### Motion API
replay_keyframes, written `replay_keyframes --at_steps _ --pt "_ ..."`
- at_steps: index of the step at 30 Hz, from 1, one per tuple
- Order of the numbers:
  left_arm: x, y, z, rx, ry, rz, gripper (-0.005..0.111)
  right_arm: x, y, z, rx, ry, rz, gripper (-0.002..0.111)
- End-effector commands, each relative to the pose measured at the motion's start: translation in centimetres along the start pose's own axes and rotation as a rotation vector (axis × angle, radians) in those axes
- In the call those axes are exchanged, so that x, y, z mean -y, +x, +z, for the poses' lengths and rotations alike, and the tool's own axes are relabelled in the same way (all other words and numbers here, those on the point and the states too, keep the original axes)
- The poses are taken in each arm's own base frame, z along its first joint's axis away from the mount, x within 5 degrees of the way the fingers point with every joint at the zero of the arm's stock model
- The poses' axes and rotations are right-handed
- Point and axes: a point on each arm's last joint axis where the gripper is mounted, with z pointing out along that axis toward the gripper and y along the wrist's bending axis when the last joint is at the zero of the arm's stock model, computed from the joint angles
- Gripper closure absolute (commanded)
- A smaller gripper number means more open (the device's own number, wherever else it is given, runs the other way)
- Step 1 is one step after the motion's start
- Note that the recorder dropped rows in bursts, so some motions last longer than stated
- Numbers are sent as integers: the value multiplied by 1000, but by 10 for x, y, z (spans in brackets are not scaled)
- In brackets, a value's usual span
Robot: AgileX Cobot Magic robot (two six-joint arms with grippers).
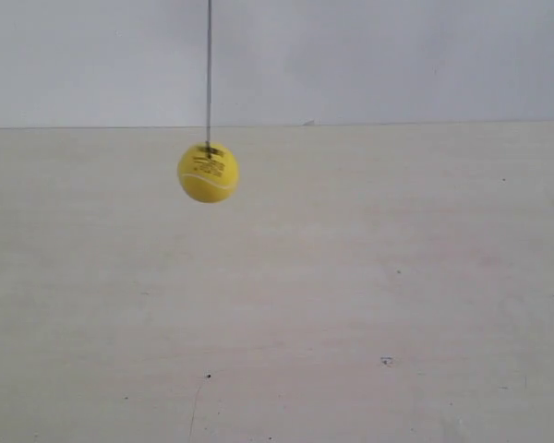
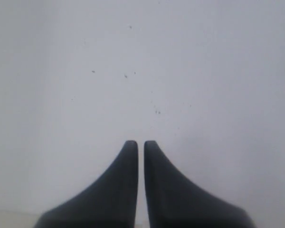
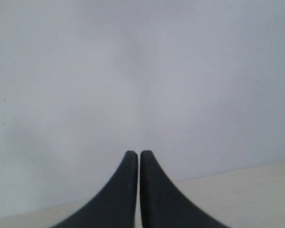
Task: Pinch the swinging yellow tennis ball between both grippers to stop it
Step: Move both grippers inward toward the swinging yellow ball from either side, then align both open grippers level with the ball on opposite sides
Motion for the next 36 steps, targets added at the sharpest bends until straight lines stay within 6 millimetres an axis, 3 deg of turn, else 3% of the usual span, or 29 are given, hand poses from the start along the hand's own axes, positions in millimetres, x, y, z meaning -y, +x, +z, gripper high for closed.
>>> replay_keyframes --at_steps 1,4,8,12,15,18,19,22,25,30,36 --pt "1 -9 -1 112 16 -106 102 -1 -7 0 70 -18 172 108" --pt "11 -17 -3 197 121 -3 102 -9 -20 -1 211 -113 103 108" --pt "24 -29 5 208 244 70 102 -18 -27 8 196 -179 90 108" --pt "29 -43 34 114 261 64 102 -22 -39 30 128 -166 77 108" --pt "32 -40 64 -15 288 64 102 -24 -34 50 24 -168 20 108" --pt "38 -9 102 -270 373 88 102 -22 -8 72 -175 -166 -79 108" --pt "39 12 114 -378 410 95 102 -19 8 80 -284 -167 -116 108" --pt "45 54 132 -532 545 76 102 -20 35 93 -419 -235 -117 108" --pt "55 93 143 -641 756 29 102 -31 66 101 -525 -438 -92 108" --pt "56 124 156 -782 830 -37 102 -36 89 109 -587 -581 -87 108" --pt "58 145 158 -835 884 -106 102 -33 115 125 -683 -619 -66 108"
